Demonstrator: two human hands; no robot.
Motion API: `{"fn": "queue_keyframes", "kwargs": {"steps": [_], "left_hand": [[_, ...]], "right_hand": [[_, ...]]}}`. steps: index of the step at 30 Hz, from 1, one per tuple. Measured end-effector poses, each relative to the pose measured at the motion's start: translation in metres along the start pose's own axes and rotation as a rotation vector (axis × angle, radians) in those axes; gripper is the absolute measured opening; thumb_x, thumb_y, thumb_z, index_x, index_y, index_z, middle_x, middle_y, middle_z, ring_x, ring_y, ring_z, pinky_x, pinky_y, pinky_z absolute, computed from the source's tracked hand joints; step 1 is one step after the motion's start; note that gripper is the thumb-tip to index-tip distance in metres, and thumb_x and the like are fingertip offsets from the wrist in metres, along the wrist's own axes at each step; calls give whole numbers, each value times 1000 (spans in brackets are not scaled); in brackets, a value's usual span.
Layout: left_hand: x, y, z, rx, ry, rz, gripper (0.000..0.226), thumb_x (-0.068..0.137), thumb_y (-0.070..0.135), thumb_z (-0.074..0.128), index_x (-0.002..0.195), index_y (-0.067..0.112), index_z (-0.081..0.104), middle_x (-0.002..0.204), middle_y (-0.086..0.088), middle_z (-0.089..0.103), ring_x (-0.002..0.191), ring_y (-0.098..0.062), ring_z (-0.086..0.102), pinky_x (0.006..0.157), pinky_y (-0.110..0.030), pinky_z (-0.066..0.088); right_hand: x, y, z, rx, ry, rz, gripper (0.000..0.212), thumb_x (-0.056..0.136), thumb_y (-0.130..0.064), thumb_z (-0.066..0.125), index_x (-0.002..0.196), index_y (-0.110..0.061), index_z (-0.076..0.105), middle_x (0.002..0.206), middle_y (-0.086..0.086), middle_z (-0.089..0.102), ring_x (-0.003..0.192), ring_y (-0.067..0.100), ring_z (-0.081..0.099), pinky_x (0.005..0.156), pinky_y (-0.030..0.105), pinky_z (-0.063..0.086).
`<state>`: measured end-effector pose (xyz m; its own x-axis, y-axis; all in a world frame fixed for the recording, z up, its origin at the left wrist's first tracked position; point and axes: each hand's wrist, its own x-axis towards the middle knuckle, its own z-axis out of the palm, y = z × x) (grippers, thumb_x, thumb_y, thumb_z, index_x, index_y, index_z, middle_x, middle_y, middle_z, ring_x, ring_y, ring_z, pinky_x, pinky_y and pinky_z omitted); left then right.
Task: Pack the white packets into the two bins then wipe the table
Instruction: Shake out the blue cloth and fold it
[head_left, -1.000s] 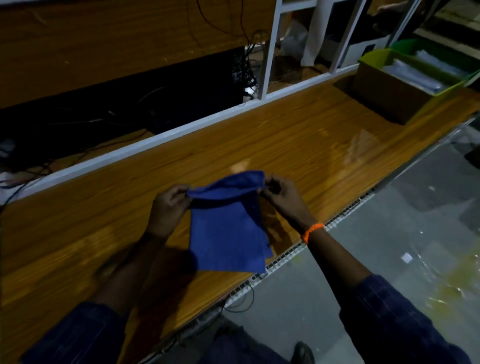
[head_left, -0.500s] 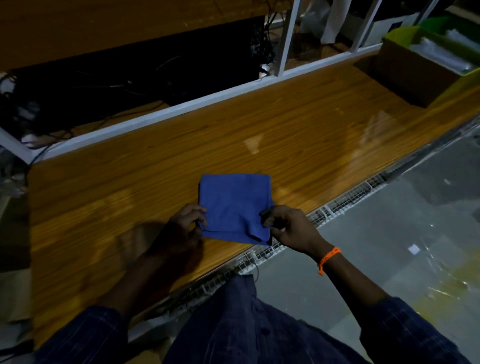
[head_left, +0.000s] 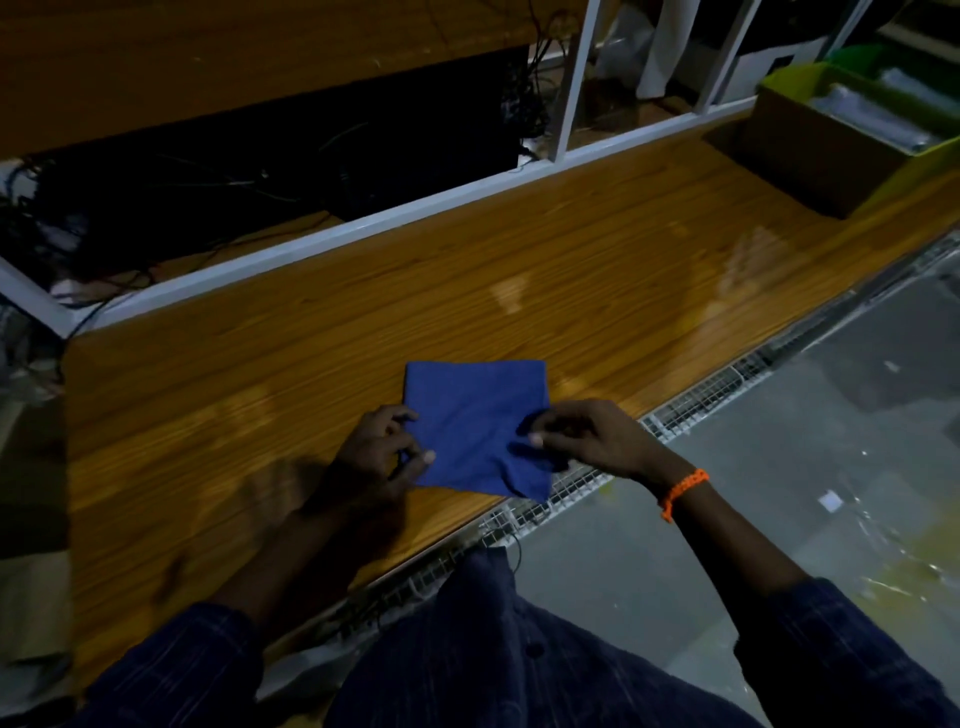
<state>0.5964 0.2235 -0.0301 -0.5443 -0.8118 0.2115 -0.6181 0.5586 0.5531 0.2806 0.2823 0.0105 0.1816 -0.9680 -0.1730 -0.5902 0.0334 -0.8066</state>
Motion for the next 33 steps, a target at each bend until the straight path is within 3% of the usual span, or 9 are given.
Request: {"fn": "queue_keyframes", "kwargs": {"steps": [2, 4, 7, 9, 14, 18, 22, 25, 33], "left_hand": [[9, -14, 6, -25, 80, -116, 39, 89, 50, 55, 83, 14, 68, 116, 0, 55, 107, -23, 54, 83, -32, 48], [31, -21, 11, -54, 102, -162, 35, 92, 45, 53, 98, 13, 66, 115, -6, 55, 103, -26, 56, 80, -37, 51], [69, -26, 12, -23, 36, -187, 39, 96, 32, 59, 131, 14, 53, 131, -8, 50, 106, -27, 58, 80, -42, 53], [88, -36, 14, -4, -58, -227, 47, 96, 30, 61, 139, 16, 48, 137, -8, 49, 110, -28, 58, 84, -44, 54], [118, -35, 18, -14, -166, -216, 20, 88, 37, 69, 104, 25, 67, 105, -1, 64, 95, -20, 62, 76, -38, 53], [143, 1, 39, -130, -200, -264, 17, 80, 32, 79, 79, 24, 65, 93, 1, 63, 88, -18, 61, 75, -42, 54], [180, 44, 54, -298, -167, -442, 15, 81, 23, 79, 82, 18, 64, 85, -4, 68, 74, -24, 66, 59, -36, 54], [202, 67, 56, -368, -47, -451, 18, 83, 11, 74, 83, 21, 58, 90, -7, 67, 66, -25, 67, 50, -40, 55], [154, 63, 61, -106, 66, -78, 26, 87, 2, 62, 104, 22, 65, 105, 0, 58, 89, -19, 61, 70, -34, 52]], "right_hand": [[20, -1, 1, -40, 336, -11, 21, 92, -37, 68, 105, -21, 71, 104, -5, 72, 88, 10, 69, 72, 40, 59], [48, 5, 6, -115, 511, 67, 31, 93, -29, 66, 120, -14, 64, 115, 4, 70, 97, 18, 68, 79, 42, 57], [87, 20, 11, -297, 384, 195, 61, 86, -33, 72, 138, -11, 49, 130, 14, 58, 116, 33, 56, 91, 43, 47], [101, 24, 9, -329, 289, 201, 54, 83, -28, 73, 131, -9, 57, 124, 17, 61, 113, 37, 58, 89, 45, 50], [95, 33, -17, -326, 217, 194, 21, 82, -15, 71, 95, 2, 71, 98, 20, 72, 92, 35, 68, 73, 35, 49], [69, 59, -59, -263, 245, 222, 11, 81, -13, 75, 76, -15, 65, 82, 11, 68, 83, 26, 65, 66, 29, 38], [61, 74, -106, -264, 355, 197, 11, 77, -17, 78, 81, -8, 72, 87, 15, 74, 85, 30, 70, 68, 42, 54], [61, 65, -131, -229, 428, 190, 8, 79, -7, 75, 86, -3, 73, 87, 13, 73, 82, 22, 67, 63, 29, 47], [25, 66, -115, -180, 520, 48, 21, 73, 5, 68, 88, -9, 74, 92, 3, 75, 84, 6, 67, 73, 13, 50]]}}
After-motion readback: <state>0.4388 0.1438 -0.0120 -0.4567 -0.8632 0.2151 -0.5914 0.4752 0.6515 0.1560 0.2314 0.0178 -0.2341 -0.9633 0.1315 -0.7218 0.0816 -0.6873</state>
